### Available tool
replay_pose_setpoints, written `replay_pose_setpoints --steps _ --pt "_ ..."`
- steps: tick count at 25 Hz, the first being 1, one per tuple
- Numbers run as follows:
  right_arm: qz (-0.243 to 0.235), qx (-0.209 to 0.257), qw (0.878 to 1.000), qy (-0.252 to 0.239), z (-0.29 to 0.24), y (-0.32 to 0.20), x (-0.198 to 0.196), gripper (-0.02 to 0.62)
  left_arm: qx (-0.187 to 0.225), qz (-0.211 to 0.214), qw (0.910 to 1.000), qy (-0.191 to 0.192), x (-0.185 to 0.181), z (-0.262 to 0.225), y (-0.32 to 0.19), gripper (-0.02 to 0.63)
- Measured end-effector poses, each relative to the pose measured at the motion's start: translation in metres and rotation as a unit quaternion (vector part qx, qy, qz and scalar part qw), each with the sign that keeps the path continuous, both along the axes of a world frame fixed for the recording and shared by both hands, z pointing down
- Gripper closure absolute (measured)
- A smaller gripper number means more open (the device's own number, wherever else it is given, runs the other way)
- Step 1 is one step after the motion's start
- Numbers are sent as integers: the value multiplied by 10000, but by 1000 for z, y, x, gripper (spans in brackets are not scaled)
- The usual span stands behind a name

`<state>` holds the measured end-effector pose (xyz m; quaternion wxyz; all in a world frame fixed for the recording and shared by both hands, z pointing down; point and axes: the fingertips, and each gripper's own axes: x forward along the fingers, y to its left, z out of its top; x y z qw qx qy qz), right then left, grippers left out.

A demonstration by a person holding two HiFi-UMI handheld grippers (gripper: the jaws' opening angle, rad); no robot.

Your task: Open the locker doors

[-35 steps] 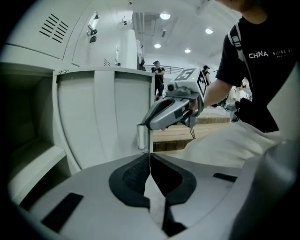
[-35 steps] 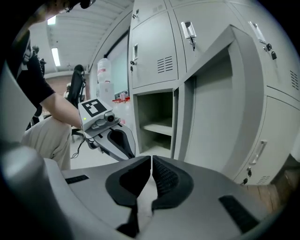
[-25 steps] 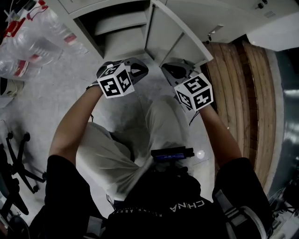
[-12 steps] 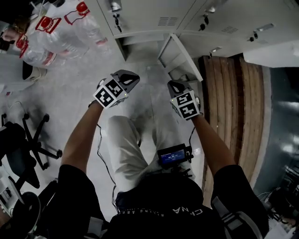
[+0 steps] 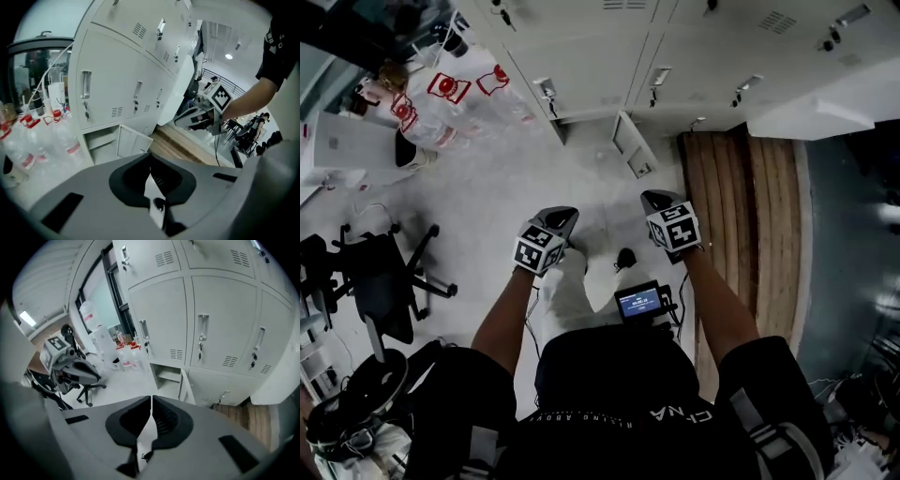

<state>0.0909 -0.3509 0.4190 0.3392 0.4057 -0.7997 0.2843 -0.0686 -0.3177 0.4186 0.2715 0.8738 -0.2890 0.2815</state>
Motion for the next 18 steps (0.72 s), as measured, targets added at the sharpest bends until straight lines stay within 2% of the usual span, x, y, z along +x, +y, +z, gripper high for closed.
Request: replay_pose_setpoints --steps 3,7,9,11,14,16,18 --pt "99 163 9997 -126 -53 21 18 560 -183 -513 9985 -30 0 -35 40 586" --pt "95 551 9984 45 -89 51 38 560 -346 -1307 9900 400 8 -60 86 586" --pt "112 608 9981 73 -96 66 44 560 -296 -1439 9876 545 15 -72 101 586" --pt "211 566 9982 42 -101 86 47 560 -251 -1353 9887 589 19 -82 118 586" --pt "314 500 9982 -58 -110 121 43 560 -141 -805 9958 416 19 -92 151 586" --pt "351 612 9975 -50 -118 143 37 560 -44 -409 9986 332 12 -97 176 586" --pt "451 711 9964 -16 -125 164 27 560 9 -315 9989 354 -6 -102 202 586"
